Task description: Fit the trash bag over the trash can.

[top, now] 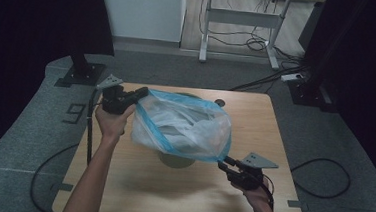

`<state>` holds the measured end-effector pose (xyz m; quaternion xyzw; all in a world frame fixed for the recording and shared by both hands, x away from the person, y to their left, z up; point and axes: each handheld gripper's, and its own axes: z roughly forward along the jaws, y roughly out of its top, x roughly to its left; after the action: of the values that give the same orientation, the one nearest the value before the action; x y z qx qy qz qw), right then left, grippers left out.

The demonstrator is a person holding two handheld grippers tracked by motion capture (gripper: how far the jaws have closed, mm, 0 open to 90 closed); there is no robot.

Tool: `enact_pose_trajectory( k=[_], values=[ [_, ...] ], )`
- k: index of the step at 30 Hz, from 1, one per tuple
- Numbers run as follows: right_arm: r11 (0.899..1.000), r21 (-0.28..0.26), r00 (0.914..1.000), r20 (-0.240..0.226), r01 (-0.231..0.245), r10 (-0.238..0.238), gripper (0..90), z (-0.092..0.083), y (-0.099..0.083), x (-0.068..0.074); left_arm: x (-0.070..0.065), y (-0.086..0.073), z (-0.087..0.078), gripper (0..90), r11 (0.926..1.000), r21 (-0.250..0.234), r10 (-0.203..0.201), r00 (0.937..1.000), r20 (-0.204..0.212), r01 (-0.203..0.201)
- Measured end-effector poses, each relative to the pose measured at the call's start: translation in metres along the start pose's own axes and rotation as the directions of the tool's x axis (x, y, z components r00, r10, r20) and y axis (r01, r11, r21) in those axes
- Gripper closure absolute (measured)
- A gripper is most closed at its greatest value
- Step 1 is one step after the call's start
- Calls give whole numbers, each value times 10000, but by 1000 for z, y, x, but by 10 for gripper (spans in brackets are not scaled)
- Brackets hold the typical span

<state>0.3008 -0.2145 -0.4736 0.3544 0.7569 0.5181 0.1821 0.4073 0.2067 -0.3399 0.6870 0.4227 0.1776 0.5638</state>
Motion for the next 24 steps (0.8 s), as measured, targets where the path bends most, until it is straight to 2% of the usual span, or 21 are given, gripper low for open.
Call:
enact_pose_trajectory(
  k=[2,3,4,5,6,7,8,10,11,12,13,14,15,16,17,18,19,20,22,24],
  values=[
    [9996,-260,9997,228,-57,63,565,-11,5,-3,-2,0,-1,896,10000,-21,40,10000,54,-40],
    [9996,-260,9997,228,-57,63,565,-11,5,-3,-2,0,-1,896,10000,-21,40,10000,54,-40],
    [9990,-450,9991,421,-25,44,524,-21,11,-7,-3,0,-1,896,10000,-28,90,10000,34,-90],
    [9990,-450,9991,421,-25,44,524,-21,11,-7,-3,0,-1,896,10000,-28,90,10000,34,-90],
    [9982,-593,9975,710,-22,65,500,-30,16,-11,-3,0,-2,896,10000,-28,79,9999,71,-79],
    [9982,-593,9975,710,-22,65,500,-30,16,-11,-3,0,-2,896,10000,-28,79,9999,71,-79],
    [9973,-736,9950,991,-76,149,489,-37,22,-17,-3,-1,-2,896,10000,-6,83,9999,99,-83],
    [9964,-828,9929,1162,-152,248,487,-41,28,-22,-3,-1,-2,896,10000,17,83,9999,126,-83],
    [9964,-828,9929,1162,-152,248,487,-41,28,-22,-3,-1,-2,896,10000,17,83,9999,126,-83],
    [9951,-972,9915,1273,-154,278,487,-42,37,-27,-3,-2,-2,896,10000,36,79,9999,140,-79],
    [9951,-972,9915,1273,-154,278,487,-42,37,-27,-3,-2,-2,896,10000,51,73,9999,148,-74],
    [9941,-1074,9907,1333,-136,280,486,-41,47,-32,-3,-3,-1,896,9999,89,61,9998,176,-63],
    [9941,-1074,9907,1333,-136,280,486,-41,47,-32,-3,-3,-1,896,9999,89,61,9998,176,-63],
    [9936,-1126,9907,1347,-54,207,482,-38,58,-35,-3,-3,-1,896,9999,113,90,9998,164,-91],
    [9936,-1126,9907,1347,-54,207,482,-38,58,-35,-3,-3,-1,896,9999,128,99,9998,172,-101],
    [9922,-1246,9903,1380,17,156,476,-34,70,-37,-3,-3,0,896,9999,126,80,9998,176,-82],
    [9922,-1246,9903,1380,17,156,476,-34,70,-37,-3,-3,0,896,9999,126,80,9998,176,-82],
    [9898,-1419,9904,1377,95,102,471,-31,84,-39,-2,-3,0,896,9999,119,75,9998,188,-77],
    [9890,-1473,9905,1374,97,108,470,-29,89,-40,-2,-3,0,896,9999,123,79,9998,191,-81],
    [9879,-1549,9913,1311,79,126,464,-24,102,-41,-3,-3,1,896,9998,164,105,9997,203,-108]
  ],
)
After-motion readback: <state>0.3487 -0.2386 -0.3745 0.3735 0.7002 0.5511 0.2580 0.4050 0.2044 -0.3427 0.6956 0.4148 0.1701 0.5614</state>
